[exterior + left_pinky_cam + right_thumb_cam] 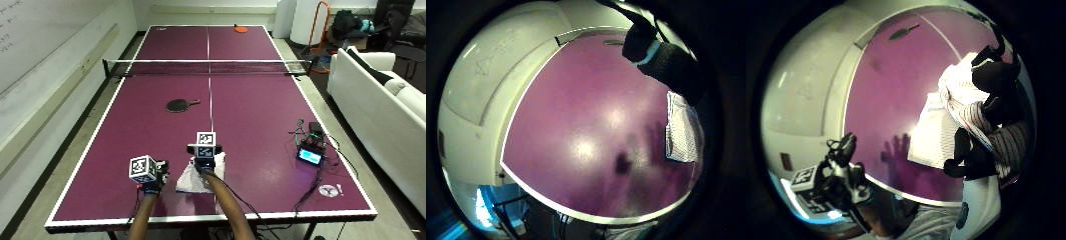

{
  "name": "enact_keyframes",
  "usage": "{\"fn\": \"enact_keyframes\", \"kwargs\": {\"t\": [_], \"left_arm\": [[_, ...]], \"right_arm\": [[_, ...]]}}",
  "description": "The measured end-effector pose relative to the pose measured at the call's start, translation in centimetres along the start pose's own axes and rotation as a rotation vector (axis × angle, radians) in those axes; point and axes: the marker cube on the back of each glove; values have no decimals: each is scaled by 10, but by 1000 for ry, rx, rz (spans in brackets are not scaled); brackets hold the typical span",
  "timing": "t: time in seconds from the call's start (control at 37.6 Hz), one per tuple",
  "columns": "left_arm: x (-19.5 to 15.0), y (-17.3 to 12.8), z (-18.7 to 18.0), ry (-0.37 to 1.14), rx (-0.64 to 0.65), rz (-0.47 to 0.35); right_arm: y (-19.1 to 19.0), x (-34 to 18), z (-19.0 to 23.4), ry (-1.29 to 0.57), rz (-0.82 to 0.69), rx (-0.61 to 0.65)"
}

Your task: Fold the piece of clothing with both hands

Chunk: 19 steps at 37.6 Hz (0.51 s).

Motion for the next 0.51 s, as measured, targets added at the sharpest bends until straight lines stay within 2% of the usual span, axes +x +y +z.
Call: {"fn": "enact_keyframes", "kwargs": {"t": [0.11,0.24,0.29,0.4,0.51], "left_arm": [[-11,7,-13,5,21,-10],[-16,6,-10,-24,30,-12],[-13,7,-11,-39,28,-6],[-4,0,-6,-87,59,31],[22,-6,-10,-101,95,94]], "right_arm": [[5,-25,5,-30,-31,77],[25,-29,23,-98,-96,-49],[26,-26,23,-194,-142,-35],[35,5,7,-285,-189,-17],[46,60,-10,-124,-175,-91]]}}
